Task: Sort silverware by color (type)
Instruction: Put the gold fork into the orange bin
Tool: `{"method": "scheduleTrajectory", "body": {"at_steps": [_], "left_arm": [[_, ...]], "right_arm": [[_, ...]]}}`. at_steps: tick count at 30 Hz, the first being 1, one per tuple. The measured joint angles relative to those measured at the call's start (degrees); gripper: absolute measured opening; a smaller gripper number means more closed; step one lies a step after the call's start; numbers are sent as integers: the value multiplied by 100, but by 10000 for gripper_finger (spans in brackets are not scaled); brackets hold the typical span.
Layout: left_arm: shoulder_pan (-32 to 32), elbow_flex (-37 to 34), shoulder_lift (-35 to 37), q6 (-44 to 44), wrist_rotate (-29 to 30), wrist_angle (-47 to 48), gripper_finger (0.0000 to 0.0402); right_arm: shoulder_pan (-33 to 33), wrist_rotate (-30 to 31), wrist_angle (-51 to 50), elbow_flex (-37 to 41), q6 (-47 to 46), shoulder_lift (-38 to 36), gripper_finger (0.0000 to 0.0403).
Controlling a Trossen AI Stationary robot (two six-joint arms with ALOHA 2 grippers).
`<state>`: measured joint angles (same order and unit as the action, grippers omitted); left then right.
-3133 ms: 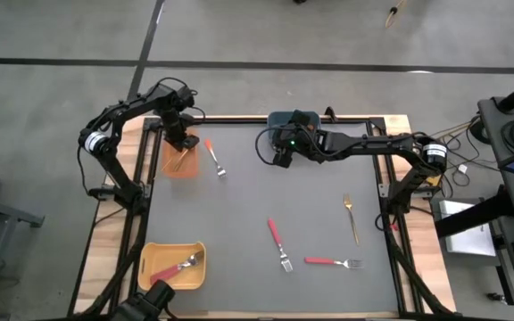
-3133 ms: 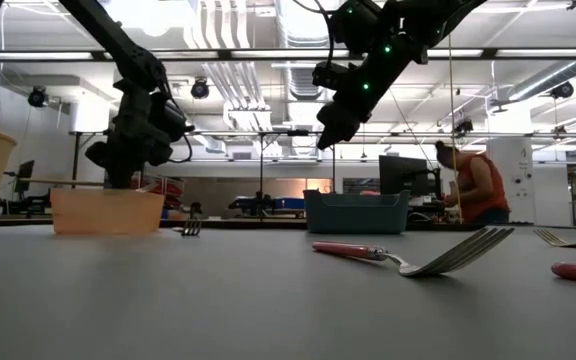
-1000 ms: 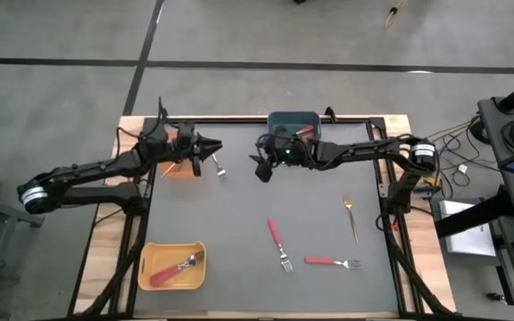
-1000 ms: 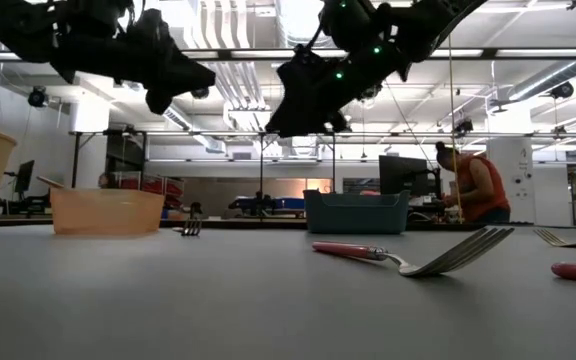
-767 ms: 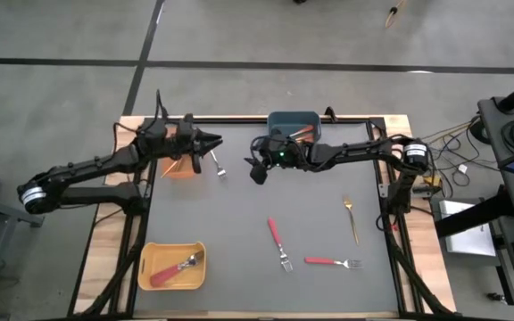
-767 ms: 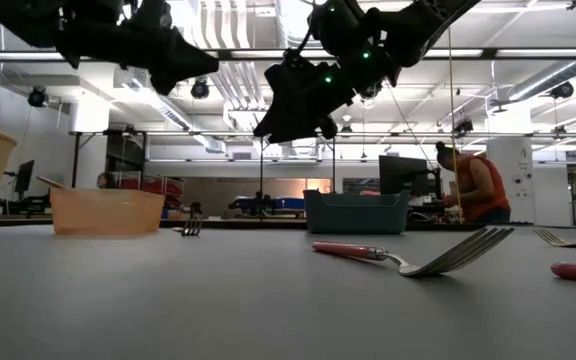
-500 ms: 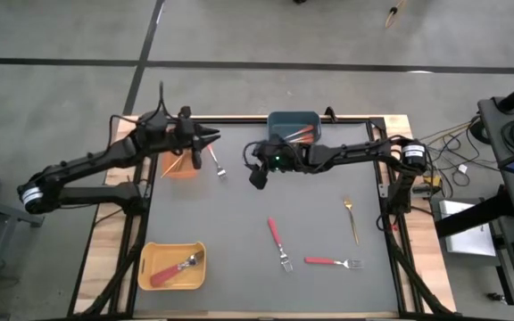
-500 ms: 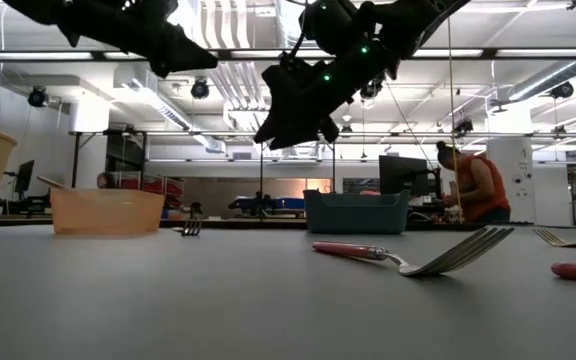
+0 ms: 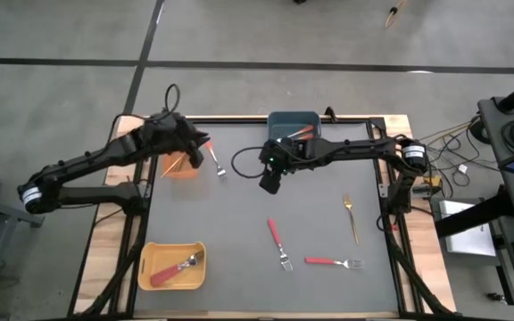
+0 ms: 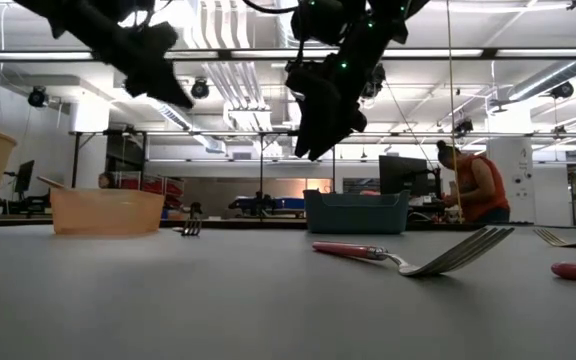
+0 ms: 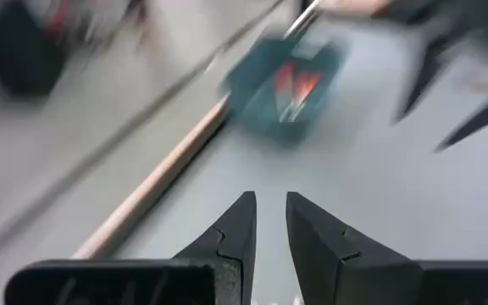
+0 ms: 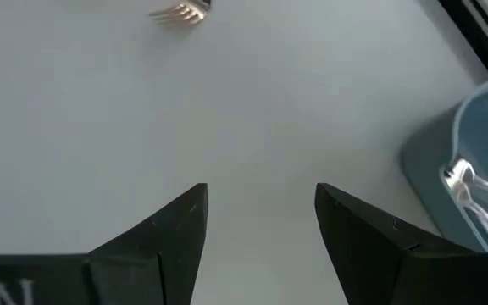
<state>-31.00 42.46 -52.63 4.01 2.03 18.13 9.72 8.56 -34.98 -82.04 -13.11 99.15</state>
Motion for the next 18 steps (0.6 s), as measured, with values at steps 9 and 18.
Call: {"method": "scheduleTrajectory", "body": {"at_steps": [9,18], "left_arm": [[-94,824,-787,-1329,1377,3492,41],[-598,1131,-2040,-1232,1511,4301,21]], "right_arm": [[17,61,140,10,652,0,210],[17,125,144,250,1018,-1,210]]}}
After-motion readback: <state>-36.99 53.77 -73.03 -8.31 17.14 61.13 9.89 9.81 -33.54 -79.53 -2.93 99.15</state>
